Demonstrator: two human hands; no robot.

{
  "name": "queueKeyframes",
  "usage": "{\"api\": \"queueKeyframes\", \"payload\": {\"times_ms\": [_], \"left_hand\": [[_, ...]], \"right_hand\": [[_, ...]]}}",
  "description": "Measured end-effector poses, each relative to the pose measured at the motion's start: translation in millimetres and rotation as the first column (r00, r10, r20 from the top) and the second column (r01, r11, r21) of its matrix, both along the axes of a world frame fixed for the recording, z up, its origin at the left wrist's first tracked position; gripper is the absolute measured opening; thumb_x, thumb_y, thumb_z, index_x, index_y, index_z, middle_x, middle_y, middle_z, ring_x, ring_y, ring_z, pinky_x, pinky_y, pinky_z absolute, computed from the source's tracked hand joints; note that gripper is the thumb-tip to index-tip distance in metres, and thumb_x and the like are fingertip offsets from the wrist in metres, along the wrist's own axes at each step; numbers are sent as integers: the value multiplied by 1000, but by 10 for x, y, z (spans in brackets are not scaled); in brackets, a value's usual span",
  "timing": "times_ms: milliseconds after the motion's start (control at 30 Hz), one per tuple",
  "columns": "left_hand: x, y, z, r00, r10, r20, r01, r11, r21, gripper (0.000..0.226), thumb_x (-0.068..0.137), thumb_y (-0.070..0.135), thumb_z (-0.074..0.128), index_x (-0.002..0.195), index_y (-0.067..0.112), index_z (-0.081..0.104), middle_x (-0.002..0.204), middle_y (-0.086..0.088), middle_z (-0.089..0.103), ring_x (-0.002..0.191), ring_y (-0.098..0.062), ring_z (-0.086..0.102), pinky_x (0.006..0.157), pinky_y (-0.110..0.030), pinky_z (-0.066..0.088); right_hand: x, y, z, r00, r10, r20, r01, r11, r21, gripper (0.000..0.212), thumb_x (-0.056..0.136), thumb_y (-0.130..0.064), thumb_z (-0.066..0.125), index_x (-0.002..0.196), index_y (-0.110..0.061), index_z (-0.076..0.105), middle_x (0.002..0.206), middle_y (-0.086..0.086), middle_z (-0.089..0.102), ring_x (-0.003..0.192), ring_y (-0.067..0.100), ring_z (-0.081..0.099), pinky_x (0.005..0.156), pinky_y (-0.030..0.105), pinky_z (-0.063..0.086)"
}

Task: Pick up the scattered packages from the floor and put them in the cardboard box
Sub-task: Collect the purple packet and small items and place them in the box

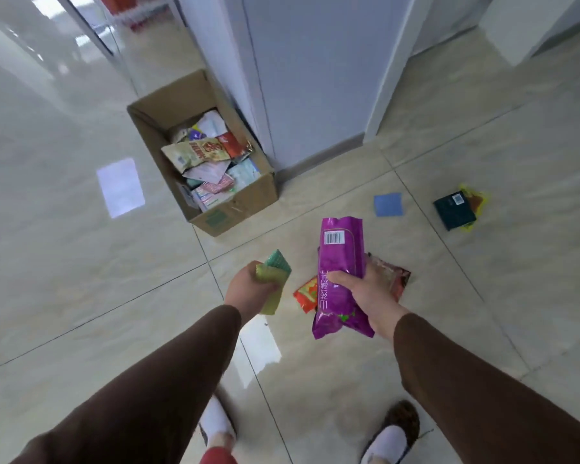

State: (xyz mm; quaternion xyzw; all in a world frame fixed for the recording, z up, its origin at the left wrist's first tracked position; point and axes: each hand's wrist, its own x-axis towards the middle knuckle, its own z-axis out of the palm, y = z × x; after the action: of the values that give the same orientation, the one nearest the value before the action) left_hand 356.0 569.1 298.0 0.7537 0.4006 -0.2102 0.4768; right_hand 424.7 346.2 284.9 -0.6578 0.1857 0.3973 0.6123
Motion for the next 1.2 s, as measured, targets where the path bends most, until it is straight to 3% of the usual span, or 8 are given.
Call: {"api": "queueKeyframes", "payload": {"times_ms": [300,400,567,667,833,1067,1200], "left_hand": [[-71,2183,213,996,-87,18,86,995,40,22,80,23,73,99,18,64,90,-5,71,82,-22,69,69,-32,56],[150,2718,221,996,-91,25,90,995,45,23,81,25,73,101,19,63,94,-6,71,86,-25,69,74,-37,58],[691,3401,181,991,-131,34,128,989,80,22,83,24,70,102,18,61,99,-8,70,91,-29,69,78,-41,58],[1115,3771,129,988,-155,21,153,984,95,22,86,21,66,106,15,61,100,-9,68,93,-30,67,77,-39,57],[1883,4462,33,975,-223,4,220,963,156,29,89,21,64,117,15,59,106,-9,65,96,-31,64,79,-38,55],[2845,5201,-263,927,-374,-18,369,903,221,35,86,26,69,115,12,57,109,-13,66,98,-34,64,85,-47,57],[3360,5484,-519,873,-488,-20,478,845,239,37,87,30,69,118,13,56,105,-9,63,95,-31,62,81,-41,55]], "right_hand": [[-239,2265,186,995,-100,-6,100,994,35,74,66,-33,89,131,-37,55,120,7,71,103,33,73,87,55,61],[-126,2781,189,989,-144,15,143,988,55,72,64,-30,89,129,-35,56,120,9,71,102,32,74,86,54,62],[268,3489,154,974,-224,23,220,969,109,63,75,-17,85,130,-32,58,115,8,74,101,31,74,88,53,61],[597,3876,100,961,-276,18,273,956,109,51,77,-15,83,118,-38,62,111,7,75,101,31,74,90,54,60],[1216,4535,-52,940,-341,-8,340,936,93,67,71,-20,85,131,-33,57,116,7,73,104,32,72,95,55,58],[1970,5436,-355,878,-479,-24,478,872,108,64,72,-16,86,126,-35,58,116,7,74,103,31,73,91,53,60],[2390,5920,-558,816,-578,-13,576,812,95,56,76,-11,84,115,-39,57,113,4,73,99,28,73,89,50,61]]}}
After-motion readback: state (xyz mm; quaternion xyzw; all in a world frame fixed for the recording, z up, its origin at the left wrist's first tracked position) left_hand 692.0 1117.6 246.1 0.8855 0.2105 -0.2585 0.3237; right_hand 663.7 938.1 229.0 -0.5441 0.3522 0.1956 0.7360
